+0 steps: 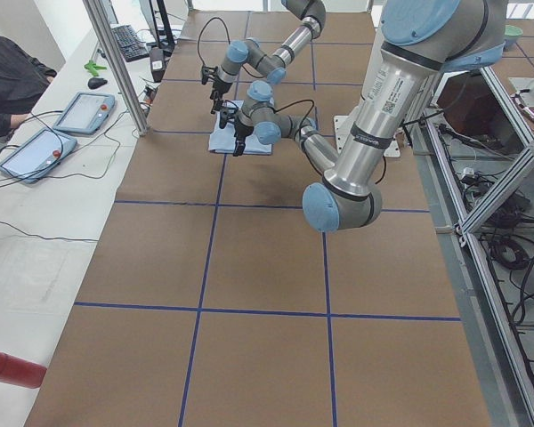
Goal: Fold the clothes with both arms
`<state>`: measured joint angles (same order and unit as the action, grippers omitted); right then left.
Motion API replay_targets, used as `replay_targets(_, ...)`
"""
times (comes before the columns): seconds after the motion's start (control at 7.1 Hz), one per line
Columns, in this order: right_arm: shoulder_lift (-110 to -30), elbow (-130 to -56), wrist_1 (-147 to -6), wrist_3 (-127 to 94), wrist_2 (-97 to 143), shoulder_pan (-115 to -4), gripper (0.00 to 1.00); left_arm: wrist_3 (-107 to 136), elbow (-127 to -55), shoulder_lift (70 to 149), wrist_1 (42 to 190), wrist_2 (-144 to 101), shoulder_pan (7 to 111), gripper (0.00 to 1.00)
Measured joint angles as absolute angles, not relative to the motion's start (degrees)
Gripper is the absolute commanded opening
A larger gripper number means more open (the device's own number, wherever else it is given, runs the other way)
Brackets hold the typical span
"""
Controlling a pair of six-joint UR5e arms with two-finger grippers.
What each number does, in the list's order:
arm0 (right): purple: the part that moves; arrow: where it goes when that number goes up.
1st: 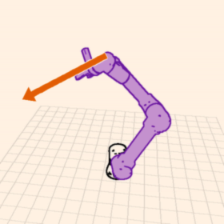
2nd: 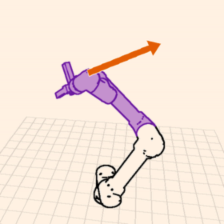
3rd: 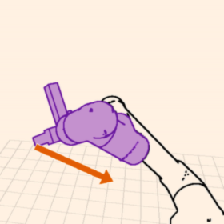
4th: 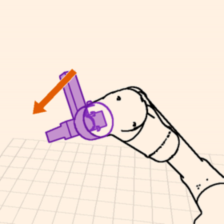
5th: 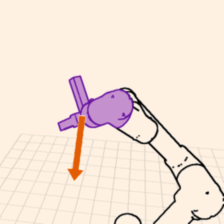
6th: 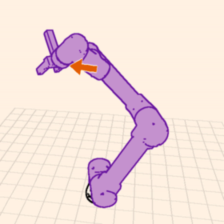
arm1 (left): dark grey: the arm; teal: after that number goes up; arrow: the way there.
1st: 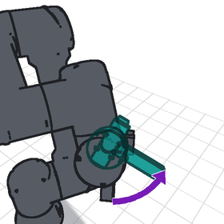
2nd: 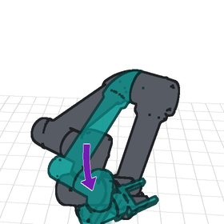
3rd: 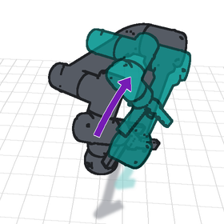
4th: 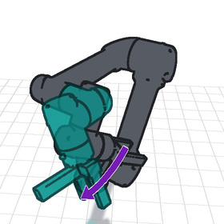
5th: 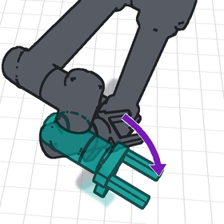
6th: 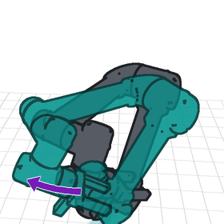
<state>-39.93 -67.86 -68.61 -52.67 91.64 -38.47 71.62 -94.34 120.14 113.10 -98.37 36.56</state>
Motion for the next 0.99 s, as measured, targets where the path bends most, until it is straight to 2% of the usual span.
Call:
replay_targets(0.28, -40.5, -70.1, -71.1, -53.6, 97.2, -40.1, 1.0, 71.6, -96.0, 120.0, 112.7, -98.6, 36.6, 1.0)
replay_targets(0.42, -42.1, -74.0, -75.5, -53.2, 100.2, -41.9, 1.0, 71.5, -98.4, 119.2, 111.8, -99.1, 36.7, 1.0)
replay_targets(0.56, -45.4, -80.3, -80.5, -51.1, 102.9, -44.1, 1.0, 70.9, -103.3, 116.8, 109.2, -99.9, 36.9, 1.0)
replay_targets(0.85, -54.8, -94.2, -89.0, -40.4, 108.7, -50.4, 1.0, 65.7, -117.8, 110.4, 98.3, -101.5, 38.9, 1.0)
replay_targets(0.99, -59.2, -98.9, -91.5, -34.4, 112.1, -54.2, 1.0, 62.0, -123.5, 107.5, 93.6, -102.8, 41.1, 1.0)
